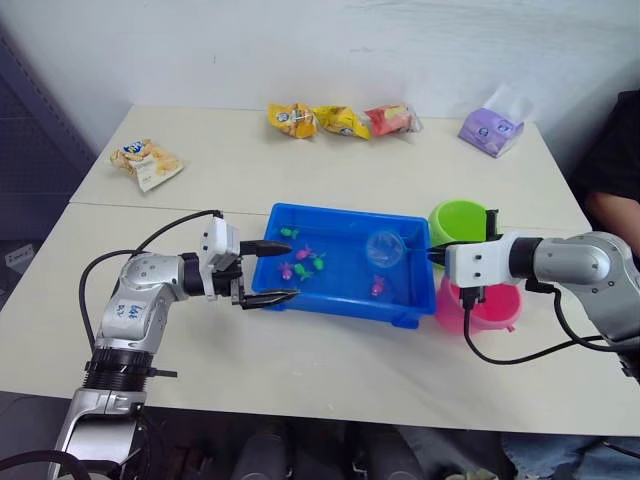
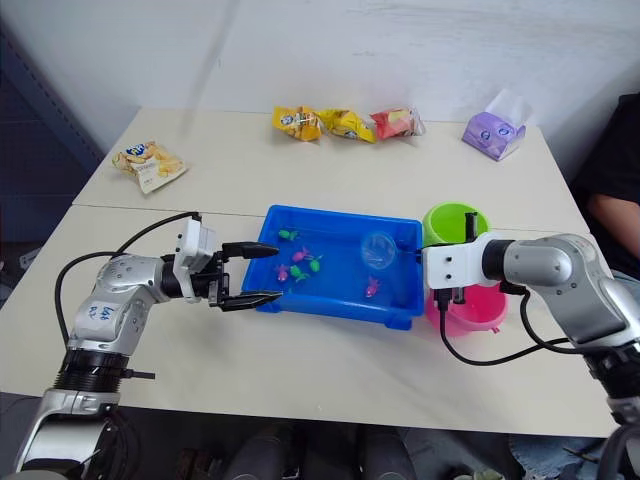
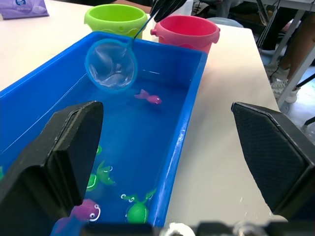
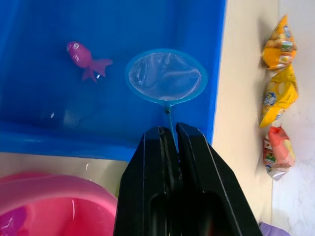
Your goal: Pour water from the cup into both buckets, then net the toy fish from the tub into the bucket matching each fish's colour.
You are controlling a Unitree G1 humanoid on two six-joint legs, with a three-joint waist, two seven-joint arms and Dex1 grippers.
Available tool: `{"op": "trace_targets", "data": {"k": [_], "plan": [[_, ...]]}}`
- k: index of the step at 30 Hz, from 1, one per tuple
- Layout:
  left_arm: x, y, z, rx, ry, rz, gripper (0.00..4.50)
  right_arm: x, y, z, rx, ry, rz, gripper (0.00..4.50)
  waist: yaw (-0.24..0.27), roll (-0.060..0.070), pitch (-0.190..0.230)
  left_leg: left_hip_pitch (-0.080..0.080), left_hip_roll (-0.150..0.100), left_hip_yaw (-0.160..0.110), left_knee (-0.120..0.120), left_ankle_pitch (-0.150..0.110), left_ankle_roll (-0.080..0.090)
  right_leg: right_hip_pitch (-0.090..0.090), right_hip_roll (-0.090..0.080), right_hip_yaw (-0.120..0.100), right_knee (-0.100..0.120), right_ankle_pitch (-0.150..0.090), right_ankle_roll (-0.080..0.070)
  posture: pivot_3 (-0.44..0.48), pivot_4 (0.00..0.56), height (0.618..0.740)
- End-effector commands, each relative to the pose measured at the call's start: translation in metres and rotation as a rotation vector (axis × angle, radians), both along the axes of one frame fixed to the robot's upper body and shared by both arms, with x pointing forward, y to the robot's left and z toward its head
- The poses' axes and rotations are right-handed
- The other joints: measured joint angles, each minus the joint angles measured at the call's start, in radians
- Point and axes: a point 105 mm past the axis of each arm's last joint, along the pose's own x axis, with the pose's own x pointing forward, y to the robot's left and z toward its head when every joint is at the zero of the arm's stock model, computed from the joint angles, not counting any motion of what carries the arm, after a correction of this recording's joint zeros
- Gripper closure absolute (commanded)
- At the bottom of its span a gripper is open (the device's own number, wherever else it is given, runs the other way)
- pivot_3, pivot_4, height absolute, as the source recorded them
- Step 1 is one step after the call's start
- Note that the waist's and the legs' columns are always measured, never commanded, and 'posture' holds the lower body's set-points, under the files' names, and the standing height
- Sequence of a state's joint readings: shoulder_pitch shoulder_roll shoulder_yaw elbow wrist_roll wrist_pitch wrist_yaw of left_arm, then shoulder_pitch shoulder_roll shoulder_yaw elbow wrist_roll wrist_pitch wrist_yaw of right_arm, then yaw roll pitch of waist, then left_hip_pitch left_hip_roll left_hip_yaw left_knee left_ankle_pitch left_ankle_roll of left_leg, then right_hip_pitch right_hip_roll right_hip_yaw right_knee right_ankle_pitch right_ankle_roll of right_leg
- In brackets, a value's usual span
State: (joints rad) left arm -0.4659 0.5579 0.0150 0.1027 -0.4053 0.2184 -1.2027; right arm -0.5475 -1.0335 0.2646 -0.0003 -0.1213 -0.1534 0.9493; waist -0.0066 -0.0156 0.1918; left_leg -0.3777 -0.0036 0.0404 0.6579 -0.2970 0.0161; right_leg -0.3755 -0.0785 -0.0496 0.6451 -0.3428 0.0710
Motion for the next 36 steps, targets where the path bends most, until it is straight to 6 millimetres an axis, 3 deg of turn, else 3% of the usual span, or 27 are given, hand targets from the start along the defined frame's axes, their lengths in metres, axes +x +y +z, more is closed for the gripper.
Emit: {"op": "trace_targets", "data": {"k": [1, 6, 13, 21, 25, 30, 36], "plan": [[-0.003, -0.001, 0.01, -0.008, -0.039, -0.012, 0.01, 0.006, -0.001, 0.006, -0.059, 0.002, -0.009, 4.5, 0.001, 0.0, 0.0, 0.0, 0.0, 0.0, 0.0, 0.0, 0.0, 0.0, 0.0, 0.0, 0.0, 0.0, 0.0, 0.0, 0.15, 0.74], [-0.005, -0.002, 0.009, -0.005, -0.043, -0.012, 0.01, 0.001, -0.004, -0.004, -0.106, 0.113, -0.022, 4.5, 0.004, 0.0, 0.0, 0.0, 0.0, 0.0, 0.0, 0.0, 0.0, 0.0, 0.0, 0.0, -0.001, 0.0, 0.0, 0.0, 0.15, 0.74], [-0.006, 0.0, 0.009, -0.004, -0.045, -0.005, 0.01, -0.015, 0.006, -0.01, -0.04, 0.258, -0.018, 4.5, 0.002, 0.0, 0.0, 0.0, 0.0, 0.0, 0.0, 0.0, 0.0, 0.0, 0.0, 0.0, 0.0, 0.0, 0.0, 0.0, 0.15, 0.74], [-0.007, 0.003, 0.008, -0.002, -0.044, 0.005, 0.01, -0.02, 0.021, -0.009, 0.244, 0.365, -0.072, 4.5, 0.003, 0.0, 0.0, 0.0, 0.0, -0.001, 0.0, -0.001, 0.0, 0.0, 0.0, -0.001, -0.001, 0.0, 0.0, 0.0, 0.15, 0.74], [-0.008, 0.004, 0.008, -0.002, -0.044, 0.013, 0.01, -0.022, 0.018, -0.009, 0.318, 0.383, -0.106, 4.5, 0.004, 0.0, 0.0, 0.0, 0.0, -0.001, 0.0, -0.001, 0.0, 0.0, 0.0, -0.001, -0.001, 0.0, 0.0, 0.0, 0.15, 0.74], [-0.007, 0.008, 0.008, -0.001, -0.047, 0.031, 0.01, -0.035, 0.027, 0.005, 0.57, 0.491, -0.118, 4.5, 0.002, 0.0, 0.0, 0.0, 0.0, -0.002, 0.0, -0.001, 0.0, 0.0, 0.0, -0.001, -0.001, 0.0, 0.0, 0.0, 0.15, 0.74], [-0.005, 0.006, 0.009, -0.015, -0.054, 0.041, 0.01, -0.045, 0.01, 0.003, 0.65, 0.465, -0.165, 4.5, 0.006, 0.0, 0.0, 0.0, 0.0, -0.002, -0.001, -0.001, 0.0, 0.001, -0.001, -0.001, -0.001, 0.0, 0.0, 0.0, 0.15, 0.74]]}}
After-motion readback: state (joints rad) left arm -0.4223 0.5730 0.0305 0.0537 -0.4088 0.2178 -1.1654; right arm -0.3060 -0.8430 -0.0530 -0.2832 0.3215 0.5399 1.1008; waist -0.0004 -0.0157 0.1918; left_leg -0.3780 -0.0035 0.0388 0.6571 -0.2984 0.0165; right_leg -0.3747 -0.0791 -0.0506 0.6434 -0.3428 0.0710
